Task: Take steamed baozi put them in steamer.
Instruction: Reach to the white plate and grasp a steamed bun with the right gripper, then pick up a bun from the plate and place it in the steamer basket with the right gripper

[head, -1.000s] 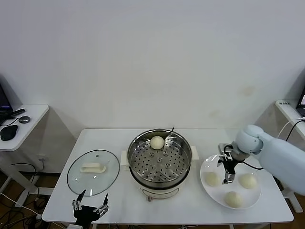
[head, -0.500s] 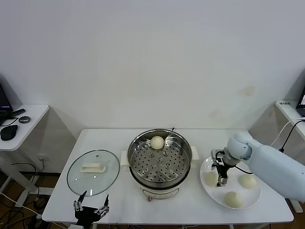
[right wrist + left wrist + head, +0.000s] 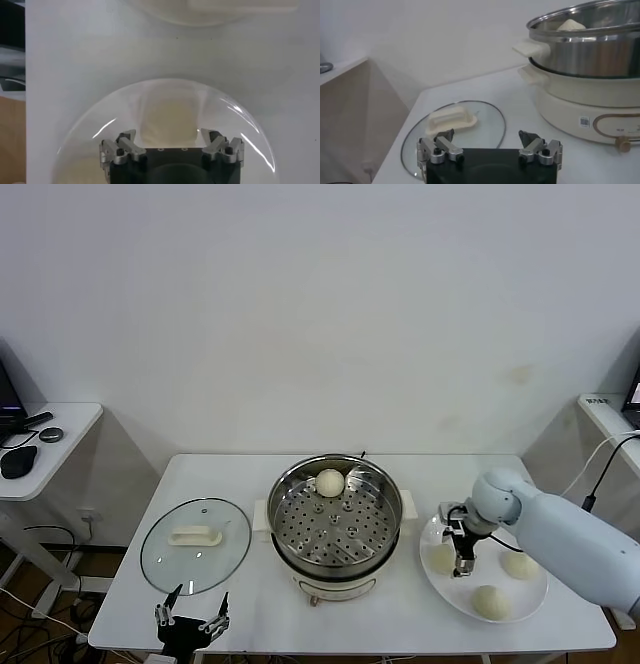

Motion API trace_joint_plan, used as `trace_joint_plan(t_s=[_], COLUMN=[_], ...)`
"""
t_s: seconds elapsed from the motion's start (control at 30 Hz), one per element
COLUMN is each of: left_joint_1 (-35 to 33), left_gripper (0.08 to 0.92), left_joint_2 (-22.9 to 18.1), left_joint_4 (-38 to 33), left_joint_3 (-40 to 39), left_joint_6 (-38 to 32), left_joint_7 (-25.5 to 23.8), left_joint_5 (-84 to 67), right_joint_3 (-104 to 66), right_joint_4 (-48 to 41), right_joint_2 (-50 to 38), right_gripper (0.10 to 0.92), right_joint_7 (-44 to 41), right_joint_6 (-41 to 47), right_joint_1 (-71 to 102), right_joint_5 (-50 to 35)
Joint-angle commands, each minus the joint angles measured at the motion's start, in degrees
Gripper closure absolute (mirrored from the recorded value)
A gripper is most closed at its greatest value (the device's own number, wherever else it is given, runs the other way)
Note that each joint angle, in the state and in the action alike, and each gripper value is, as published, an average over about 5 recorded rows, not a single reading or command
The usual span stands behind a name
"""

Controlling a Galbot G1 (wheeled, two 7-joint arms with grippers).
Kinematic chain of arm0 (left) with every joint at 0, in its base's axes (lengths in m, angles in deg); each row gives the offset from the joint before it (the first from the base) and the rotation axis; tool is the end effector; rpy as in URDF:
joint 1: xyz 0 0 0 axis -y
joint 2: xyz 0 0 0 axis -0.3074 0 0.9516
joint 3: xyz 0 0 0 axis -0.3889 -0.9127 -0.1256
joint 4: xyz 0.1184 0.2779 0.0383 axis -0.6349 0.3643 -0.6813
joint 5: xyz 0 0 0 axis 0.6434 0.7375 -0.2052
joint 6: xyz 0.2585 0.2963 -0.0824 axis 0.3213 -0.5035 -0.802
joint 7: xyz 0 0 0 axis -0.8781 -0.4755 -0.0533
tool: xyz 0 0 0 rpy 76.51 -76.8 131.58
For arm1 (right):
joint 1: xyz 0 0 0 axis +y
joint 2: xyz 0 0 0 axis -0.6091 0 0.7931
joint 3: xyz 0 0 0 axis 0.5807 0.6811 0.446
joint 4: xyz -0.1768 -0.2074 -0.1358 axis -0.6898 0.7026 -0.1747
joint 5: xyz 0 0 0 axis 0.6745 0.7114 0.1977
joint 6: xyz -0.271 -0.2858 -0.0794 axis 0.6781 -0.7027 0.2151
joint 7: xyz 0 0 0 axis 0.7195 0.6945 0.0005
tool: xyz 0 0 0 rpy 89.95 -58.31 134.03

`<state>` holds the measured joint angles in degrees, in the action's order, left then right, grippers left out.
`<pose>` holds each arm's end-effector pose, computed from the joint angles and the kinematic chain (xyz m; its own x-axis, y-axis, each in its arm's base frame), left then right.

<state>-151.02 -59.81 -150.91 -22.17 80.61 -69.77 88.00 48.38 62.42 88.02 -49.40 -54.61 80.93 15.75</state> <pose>0.1908 0.0353 -0.2776 -0.9115 -0.0184 0.4110 0.0842 0.9695 0.2303 0.4955 -0.0615 -0.2380 -0.0592 -0.0749 0.9954 -0.9982 0.0083 -0.0587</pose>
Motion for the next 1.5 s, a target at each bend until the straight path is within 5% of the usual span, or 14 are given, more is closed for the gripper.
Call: trace_joint_plan(t_s=[0.03, 0.37, 0.67, 0.93, 1.17, 1.5], left_joint_1=[0.07, -0.06, 0.53, 0.87, 0.56, 1.07], left_gripper=[0.177, 0.177, 0.177, 0.177, 0.177, 0.177], left_joint_2=[-0.04, -0.19, -0.55, -0.70, -0.67, -1.08], left_joint_4=[0.19, 0.22, -0.14, -2.04, -3.56, -5.08], left_joint_3=[-0.13, -0.20, -1.01, -1.26, -1.14, -0.99], left_joint_6=[0.00, -0.03, -0.19, -0.15, -0.01, 0.89], left_joint_7=[0.03, 0.13, 0.31, 0.71, 0.88, 0.64], left_joint_5=[0.04, 0.35, 1.19, 1.92, 3.17, 2.72], right_joint_3=[-0.36, -1.43, 1.87, 20.20, 35.36, 35.75], right_joint_4=[-0.36, -0.04, 4.55, 10.07, 10.64, 5.17], right_joint_2=[0.38, 0.01, -5.99, -8.66, 0.43, 18.53], right_gripper=[0.224, 0.439, 0.535, 0.549, 0.542, 0.536], right_joint_7=[1.05, 1.05, -1.04, -3.12, -5.05, -4.49], right_joint_6=[0.30, 0.37, 2.47, 5.80, 8.49, 14.28], right_joint_1=[0.36, 0.35, -8.36, -34.99, -57.57, -59.12], right_joint_5=[0.32, -0.87, -7.60, -20.59, -33.67, -43.27])
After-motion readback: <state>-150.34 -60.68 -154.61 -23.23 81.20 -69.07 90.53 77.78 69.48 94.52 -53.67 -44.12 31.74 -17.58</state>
